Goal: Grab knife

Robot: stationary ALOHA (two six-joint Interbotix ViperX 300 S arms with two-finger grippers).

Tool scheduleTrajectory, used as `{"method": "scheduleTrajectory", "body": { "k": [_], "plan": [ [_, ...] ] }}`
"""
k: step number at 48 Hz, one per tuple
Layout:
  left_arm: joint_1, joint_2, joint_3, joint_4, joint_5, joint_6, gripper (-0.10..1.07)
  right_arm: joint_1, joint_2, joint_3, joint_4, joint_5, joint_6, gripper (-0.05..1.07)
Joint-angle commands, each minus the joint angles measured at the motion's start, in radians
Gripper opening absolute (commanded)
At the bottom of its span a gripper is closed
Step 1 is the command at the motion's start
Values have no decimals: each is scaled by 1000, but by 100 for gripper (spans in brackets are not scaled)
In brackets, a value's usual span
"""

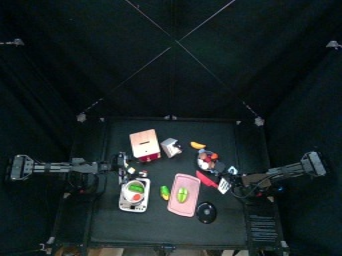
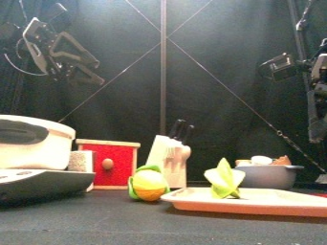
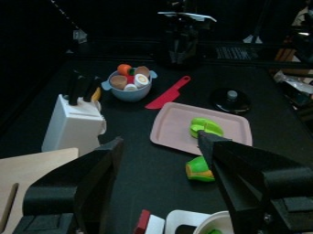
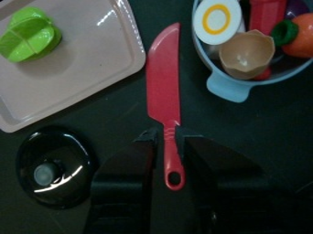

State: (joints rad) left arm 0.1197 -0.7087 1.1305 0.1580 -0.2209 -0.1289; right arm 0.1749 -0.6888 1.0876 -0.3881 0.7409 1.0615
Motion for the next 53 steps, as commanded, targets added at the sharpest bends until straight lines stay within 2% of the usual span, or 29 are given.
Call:
{"method": "scheduleTrajectory", "body": {
  "k": [1, 9, 22, 32, 53],
  "plan": [
    [-5, 8, -5, -5, -11, 3, 98, 2, 37, -11, -20, -43, 8, 69],
    [-17, 29, 9, -2, -11, 5, 98, 3, 86, 3, -23, -87, 9, 76],
    [-51, 66, 0, 0, -12, 3, 98, 3, 144, 18, -6, -94, 8, 77],
    [-52, 75, 3, -2, -11, 5, 98, 3, 153, 66, 61, -91, 6, 76],
    [-54, 77, 8, -5, -8, 3, 98, 34, 172, 95, 144, -114, 11, 81]
  ]
}}
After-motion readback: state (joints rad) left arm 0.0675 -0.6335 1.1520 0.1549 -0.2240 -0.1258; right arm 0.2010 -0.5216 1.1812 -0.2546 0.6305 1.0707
